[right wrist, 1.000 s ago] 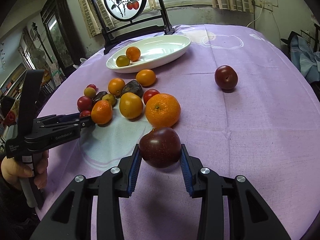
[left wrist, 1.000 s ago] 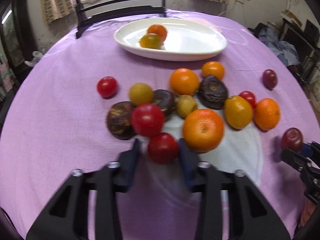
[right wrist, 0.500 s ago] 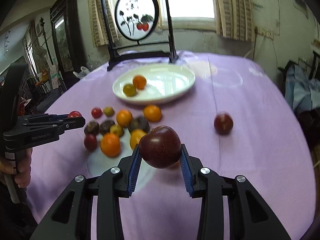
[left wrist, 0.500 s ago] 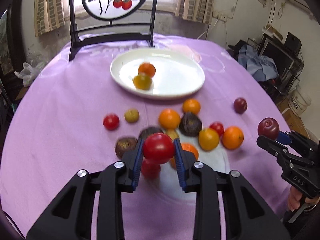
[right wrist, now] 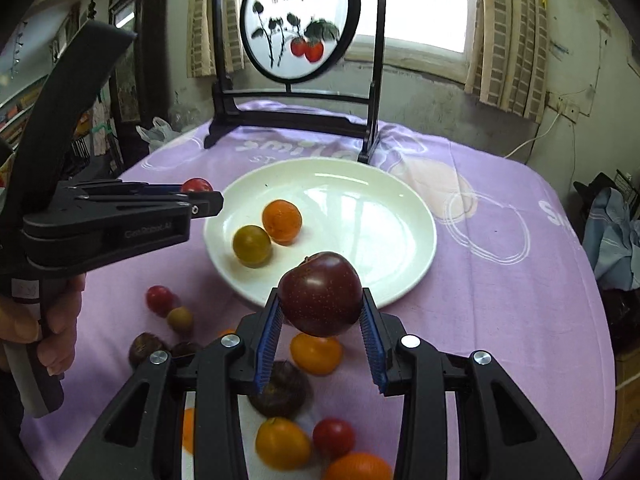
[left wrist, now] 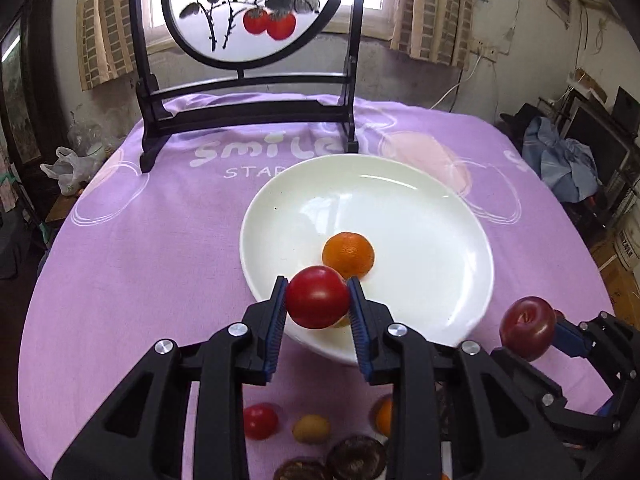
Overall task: Organize fruits
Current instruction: 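Carry both fruits over the white plate and open both tools, then withdraw both open tools from the plate back over the fruit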
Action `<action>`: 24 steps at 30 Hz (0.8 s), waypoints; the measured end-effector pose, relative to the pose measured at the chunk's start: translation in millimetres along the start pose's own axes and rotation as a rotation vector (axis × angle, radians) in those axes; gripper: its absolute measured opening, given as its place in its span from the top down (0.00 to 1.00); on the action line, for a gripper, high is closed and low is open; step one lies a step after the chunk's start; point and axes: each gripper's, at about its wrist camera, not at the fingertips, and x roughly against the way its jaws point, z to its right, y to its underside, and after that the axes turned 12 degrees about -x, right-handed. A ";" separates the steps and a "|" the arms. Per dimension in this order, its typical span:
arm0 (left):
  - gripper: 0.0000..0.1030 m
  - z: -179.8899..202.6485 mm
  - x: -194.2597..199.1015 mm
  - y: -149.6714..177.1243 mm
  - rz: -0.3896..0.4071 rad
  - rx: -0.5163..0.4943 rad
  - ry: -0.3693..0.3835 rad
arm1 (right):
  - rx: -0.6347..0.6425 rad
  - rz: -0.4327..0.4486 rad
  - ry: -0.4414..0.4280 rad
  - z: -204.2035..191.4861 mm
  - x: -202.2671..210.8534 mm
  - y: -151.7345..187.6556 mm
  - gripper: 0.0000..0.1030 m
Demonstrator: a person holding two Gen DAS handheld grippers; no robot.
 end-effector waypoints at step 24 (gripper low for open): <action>0.18 -5.8 5.1 25.1 -0.038 0.114 -0.008 | -0.063 -0.052 -0.008 14.3 3.9 26.0 0.39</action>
